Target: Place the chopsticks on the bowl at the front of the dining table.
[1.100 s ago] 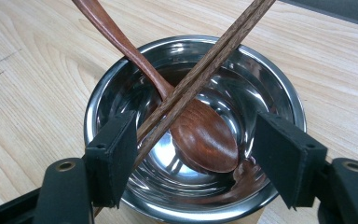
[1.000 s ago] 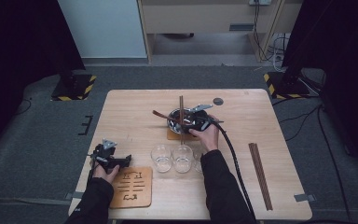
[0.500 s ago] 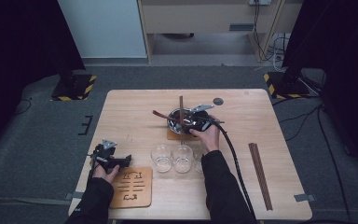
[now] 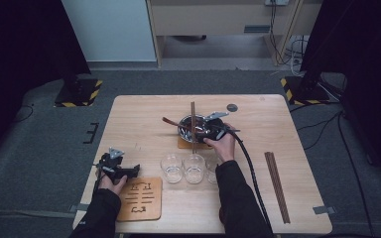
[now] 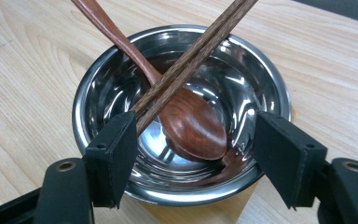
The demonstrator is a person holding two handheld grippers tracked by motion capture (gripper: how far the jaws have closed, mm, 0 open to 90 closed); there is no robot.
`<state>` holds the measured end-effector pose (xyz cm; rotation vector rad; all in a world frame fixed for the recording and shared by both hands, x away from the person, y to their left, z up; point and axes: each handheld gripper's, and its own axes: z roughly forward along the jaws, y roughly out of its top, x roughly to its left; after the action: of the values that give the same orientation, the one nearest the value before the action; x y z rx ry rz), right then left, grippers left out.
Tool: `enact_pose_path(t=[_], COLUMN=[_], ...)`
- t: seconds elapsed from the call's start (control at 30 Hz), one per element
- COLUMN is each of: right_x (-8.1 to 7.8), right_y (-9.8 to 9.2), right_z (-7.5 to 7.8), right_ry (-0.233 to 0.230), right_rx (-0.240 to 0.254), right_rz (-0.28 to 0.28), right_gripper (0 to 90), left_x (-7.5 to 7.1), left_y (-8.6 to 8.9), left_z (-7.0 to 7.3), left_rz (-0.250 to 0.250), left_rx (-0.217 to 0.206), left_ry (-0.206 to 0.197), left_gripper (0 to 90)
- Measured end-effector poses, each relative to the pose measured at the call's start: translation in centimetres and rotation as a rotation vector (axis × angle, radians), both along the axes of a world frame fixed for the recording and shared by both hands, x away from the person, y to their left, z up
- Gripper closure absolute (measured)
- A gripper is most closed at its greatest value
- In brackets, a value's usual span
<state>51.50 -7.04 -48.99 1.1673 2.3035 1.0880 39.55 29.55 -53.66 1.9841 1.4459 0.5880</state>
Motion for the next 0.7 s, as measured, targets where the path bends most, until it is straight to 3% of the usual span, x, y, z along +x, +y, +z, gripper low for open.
enact_pose_path(t=[0.7], right_x=[-0.16], right_y=[0.43], right_z=[-0.02], right_ry=[0.002], right_rx=[0.000], right_rz=[0.023], right_gripper=[29.7], left_x=[0.00], left_y=[0.00], left_z=[0.00], left_rz=[0.000], left_rx=[0.000], left_ry=[0.000], left_gripper=[0.0])
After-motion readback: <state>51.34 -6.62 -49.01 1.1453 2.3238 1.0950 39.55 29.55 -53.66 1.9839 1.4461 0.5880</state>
